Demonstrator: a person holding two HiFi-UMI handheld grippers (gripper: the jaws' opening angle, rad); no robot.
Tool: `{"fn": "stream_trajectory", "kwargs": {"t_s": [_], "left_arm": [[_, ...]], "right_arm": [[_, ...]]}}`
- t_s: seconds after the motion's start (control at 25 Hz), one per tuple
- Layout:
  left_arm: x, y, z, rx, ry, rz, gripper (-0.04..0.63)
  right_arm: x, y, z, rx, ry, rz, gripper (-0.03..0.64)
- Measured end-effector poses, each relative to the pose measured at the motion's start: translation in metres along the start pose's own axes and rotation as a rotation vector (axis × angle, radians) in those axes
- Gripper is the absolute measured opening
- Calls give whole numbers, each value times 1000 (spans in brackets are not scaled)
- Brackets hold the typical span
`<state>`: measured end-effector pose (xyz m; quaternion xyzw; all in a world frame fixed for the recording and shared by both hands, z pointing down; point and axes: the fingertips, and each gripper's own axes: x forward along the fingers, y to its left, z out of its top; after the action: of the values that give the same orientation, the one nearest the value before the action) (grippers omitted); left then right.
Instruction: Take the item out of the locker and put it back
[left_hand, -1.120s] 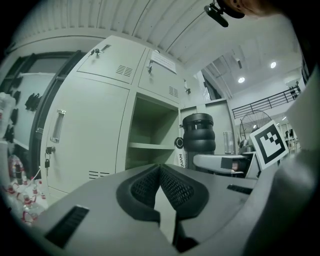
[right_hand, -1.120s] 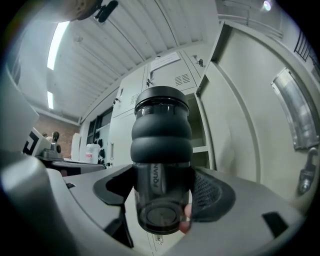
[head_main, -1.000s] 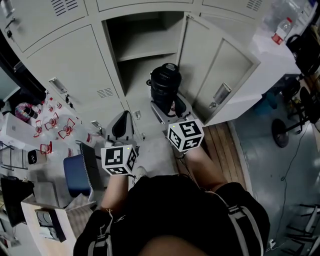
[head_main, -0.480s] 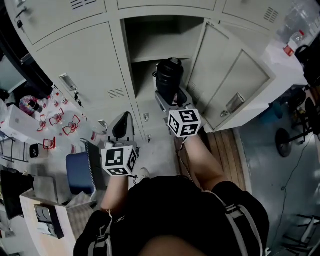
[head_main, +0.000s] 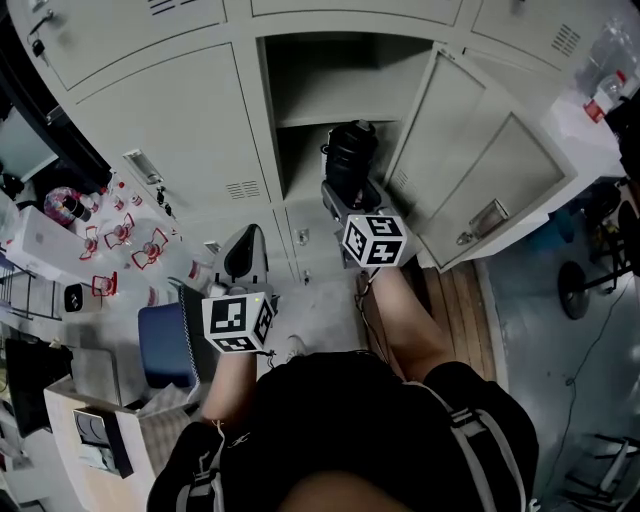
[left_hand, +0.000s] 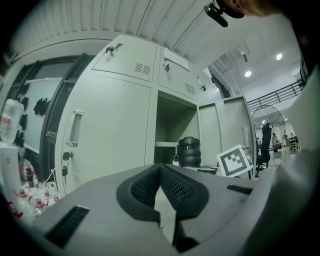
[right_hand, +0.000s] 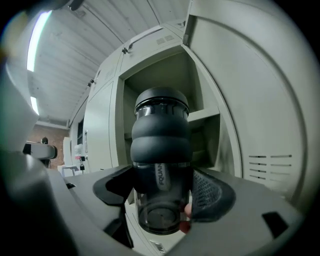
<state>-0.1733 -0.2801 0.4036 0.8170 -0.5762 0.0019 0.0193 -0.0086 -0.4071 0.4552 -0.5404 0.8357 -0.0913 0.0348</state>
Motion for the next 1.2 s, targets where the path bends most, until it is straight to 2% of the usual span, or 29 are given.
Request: {"fn": "stream_trajectory", "kwargs": {"t_s": [0.16, 0.56, 0.92, 1.2], "left_arm": [[6, 0, -4, -2, 10, -10, 12], [10, 5, -12, -8, 30, -6, 12], [13, 14, -9, -11, 21, 8, 12], [16, 19, -5, -9, 14, 9, 12]], "right_arm": [[4, -2, -10, 82, 18, 20, 367], [23, -15, -22, 400, 50, 75, 367], [52, -31, -28, 472, 137, 43, 367], [78, -37, -22, 422, 174, 17, 367]]}}
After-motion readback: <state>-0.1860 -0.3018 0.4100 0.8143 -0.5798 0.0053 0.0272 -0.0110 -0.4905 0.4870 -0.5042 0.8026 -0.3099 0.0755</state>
